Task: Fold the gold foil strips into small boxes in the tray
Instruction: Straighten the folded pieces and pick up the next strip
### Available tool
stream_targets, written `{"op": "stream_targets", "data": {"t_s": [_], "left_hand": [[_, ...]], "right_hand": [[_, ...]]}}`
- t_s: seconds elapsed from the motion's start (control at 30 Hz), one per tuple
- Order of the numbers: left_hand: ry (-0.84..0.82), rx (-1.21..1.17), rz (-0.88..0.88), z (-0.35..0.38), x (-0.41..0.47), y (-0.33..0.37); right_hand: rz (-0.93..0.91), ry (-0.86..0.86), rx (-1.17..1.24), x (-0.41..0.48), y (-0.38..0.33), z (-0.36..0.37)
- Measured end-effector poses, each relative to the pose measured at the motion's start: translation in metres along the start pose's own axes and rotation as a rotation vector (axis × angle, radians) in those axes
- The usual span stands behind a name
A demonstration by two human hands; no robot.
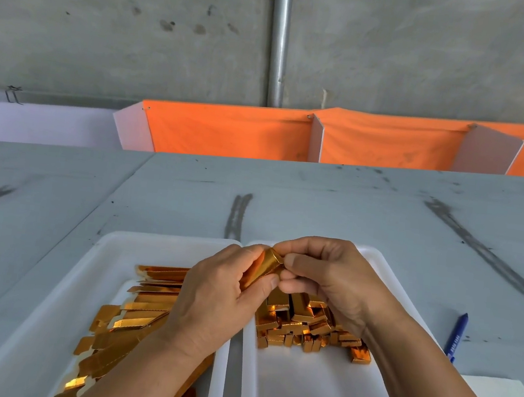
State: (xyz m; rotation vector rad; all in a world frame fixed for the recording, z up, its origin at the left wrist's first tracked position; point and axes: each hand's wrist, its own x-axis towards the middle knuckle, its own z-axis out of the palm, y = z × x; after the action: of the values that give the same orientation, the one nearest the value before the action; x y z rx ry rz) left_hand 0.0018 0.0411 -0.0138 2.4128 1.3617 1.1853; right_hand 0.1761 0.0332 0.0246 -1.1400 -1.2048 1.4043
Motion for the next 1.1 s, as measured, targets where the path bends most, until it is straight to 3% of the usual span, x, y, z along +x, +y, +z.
{"op": "stream_targets", "data": {"t_s": [0.4,0.73,1.1], "left_hand": [[-0.013,0.06,0.015,-0.001,-0.001,0.002],[-0.003,0.128,0.012,-0.004,0.0,0.007],[0.039,0.189,-0.054,-0.002,0.0,0.009]], "right_hand": [[-0.065,0.046,-0.132,0.002,0.006,0.002],[-0.039,0.034,-0.1,0.003,0.007,0.001],[-0.194,0.105,-0.248,0.004,0.018,0.012]]}}
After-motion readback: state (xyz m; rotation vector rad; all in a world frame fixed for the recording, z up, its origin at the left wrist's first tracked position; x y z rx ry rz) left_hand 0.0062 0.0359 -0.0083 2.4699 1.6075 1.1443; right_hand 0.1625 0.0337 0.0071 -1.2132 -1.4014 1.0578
